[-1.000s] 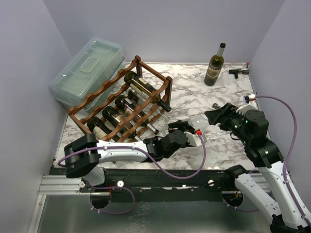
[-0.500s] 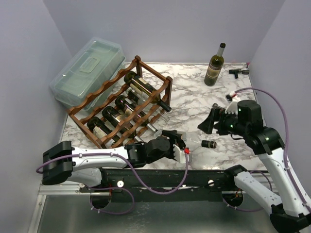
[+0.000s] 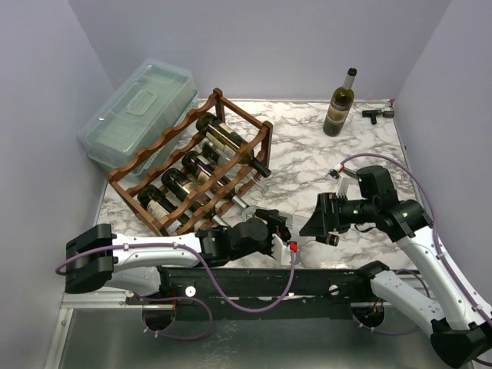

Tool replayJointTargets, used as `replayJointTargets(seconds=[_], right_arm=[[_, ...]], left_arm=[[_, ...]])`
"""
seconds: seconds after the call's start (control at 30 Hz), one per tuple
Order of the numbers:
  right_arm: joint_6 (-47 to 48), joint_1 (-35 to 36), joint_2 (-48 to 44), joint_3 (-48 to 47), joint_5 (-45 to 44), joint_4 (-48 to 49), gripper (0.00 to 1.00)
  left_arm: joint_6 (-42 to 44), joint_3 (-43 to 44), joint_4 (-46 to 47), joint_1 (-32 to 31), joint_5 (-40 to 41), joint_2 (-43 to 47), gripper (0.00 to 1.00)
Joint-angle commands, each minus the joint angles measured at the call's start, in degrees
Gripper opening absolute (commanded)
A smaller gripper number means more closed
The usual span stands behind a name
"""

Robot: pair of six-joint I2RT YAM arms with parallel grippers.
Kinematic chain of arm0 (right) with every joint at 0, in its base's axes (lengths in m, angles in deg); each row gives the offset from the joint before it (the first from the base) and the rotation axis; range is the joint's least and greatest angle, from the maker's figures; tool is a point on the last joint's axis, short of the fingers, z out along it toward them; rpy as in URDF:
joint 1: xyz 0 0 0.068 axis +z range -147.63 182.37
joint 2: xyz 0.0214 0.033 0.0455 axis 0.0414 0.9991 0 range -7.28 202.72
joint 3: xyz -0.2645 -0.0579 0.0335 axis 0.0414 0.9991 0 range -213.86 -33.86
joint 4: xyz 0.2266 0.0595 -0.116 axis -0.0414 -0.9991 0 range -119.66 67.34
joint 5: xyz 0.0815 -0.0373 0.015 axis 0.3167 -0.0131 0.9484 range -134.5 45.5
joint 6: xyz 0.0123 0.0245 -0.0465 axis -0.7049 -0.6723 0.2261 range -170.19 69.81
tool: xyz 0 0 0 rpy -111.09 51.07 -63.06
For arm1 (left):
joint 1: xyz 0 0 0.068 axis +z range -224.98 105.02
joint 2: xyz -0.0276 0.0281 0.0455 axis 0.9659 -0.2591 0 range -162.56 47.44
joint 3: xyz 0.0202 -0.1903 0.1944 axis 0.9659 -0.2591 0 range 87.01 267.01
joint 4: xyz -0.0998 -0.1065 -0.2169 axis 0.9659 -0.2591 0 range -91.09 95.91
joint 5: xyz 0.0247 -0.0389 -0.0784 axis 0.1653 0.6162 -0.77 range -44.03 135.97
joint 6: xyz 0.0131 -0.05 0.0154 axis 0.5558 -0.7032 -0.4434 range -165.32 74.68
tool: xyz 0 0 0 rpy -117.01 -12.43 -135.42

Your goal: Put the wine bottle on the wine rack

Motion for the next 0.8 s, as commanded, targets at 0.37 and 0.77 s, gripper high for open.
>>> replayJointTargets(seconds=[0.37, 0.77], right_arm=[[-0.7, 3.7, -3.9, 3.4, 4.9, -2.5, 0.62], [-0.7, 4.1, -2.5, 3.2, 3.7, -2.6, 0.26]], left_arm=[[3.5, 0.2, 5.0, 0.0, 0.9, 4.8, 0.00], [3.3, 0.7, 3.8, 0.1, 0.8, 3.9, 0.00]])
